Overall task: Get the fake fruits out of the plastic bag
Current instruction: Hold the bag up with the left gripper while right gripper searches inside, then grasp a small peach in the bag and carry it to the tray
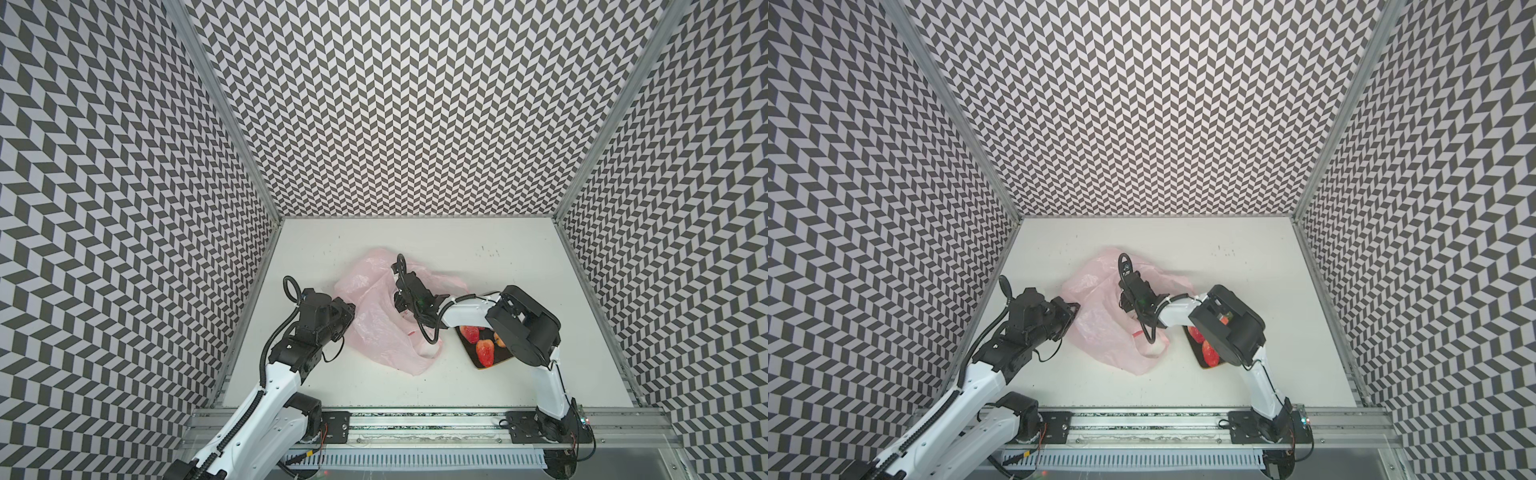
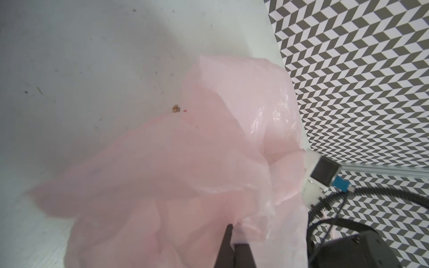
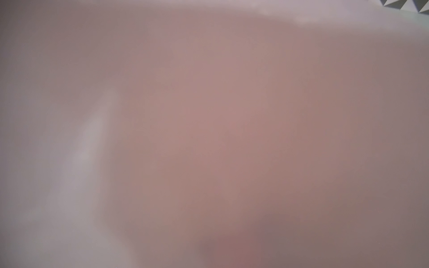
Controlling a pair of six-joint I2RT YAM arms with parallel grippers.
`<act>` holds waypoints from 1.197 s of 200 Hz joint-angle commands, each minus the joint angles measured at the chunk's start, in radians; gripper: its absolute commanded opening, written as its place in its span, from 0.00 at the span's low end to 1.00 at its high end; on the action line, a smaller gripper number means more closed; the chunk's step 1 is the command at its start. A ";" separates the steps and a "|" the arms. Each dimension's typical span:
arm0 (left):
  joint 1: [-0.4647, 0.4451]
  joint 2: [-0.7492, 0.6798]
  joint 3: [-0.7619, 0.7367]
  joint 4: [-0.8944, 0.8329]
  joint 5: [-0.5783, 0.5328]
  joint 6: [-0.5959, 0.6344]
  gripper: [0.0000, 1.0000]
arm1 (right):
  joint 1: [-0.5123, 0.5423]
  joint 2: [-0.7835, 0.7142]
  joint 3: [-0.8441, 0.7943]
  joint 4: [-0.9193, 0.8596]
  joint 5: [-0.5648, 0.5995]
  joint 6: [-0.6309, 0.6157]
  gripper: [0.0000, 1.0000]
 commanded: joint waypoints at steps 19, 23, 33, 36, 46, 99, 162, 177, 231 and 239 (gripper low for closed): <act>0.004 -0.008 0.027 -0.010 -0.119 -0.026 0.00 | -0.003 -0.140 -0.081 0.028 -0.059 0.030 0.31; 0.004 -0.007 0.027 -0.010 -0.125 -0.029 0.00 | -0.003 -0.149 -0.087 0.027 -0.068 0.033 0.31; 0.004 -0.007 0.025 -0.003 -0.139 -0.033 0.00 | -0.007 -0.169 -0.100 0.013 -0.090 0.038 0.31; 0.004 -0.005 0.025 -0.001 -0.143 -0.035 0.00 | -0.008 -0.176 -0.101 0.009 -0.097 0.040 0.31; 0.005 -0.006 0.022 0.005 -0.157 -0.040 0.00 | -0.012 -0.194 -0.113 -0.006 -0.117 0.044 0.31; 0.015 0.001 0.037 0.023 -0.254 -0.046 0.00 | -0.041 -0.277 -0.177 -0.134 -0.190 0.027 0.31; 0.069 0.056 0.049 0.080 -0.280 -0.013 0.00 | -0.051 -0.467 -0.282 -0.227 -0.229 0.000 0.31; 0.071 0.081 0.055 0.103 -0.276 0.010 0.00 | -0.051 -0.535 -0.310 -0.230 -0.244 0.006 0.31; 0.079 0.163 0.080 0.176 -0.297 0.089 0.00 | -0.052 -0.840 -0.438 -0.383 -0.149 0.093 0.32; 0.082 0.178 0.085 0.186 -0.293 0.101 0.00 | -0.054 -0.881 -0.454 -0.420 -0.110 0.118 0.32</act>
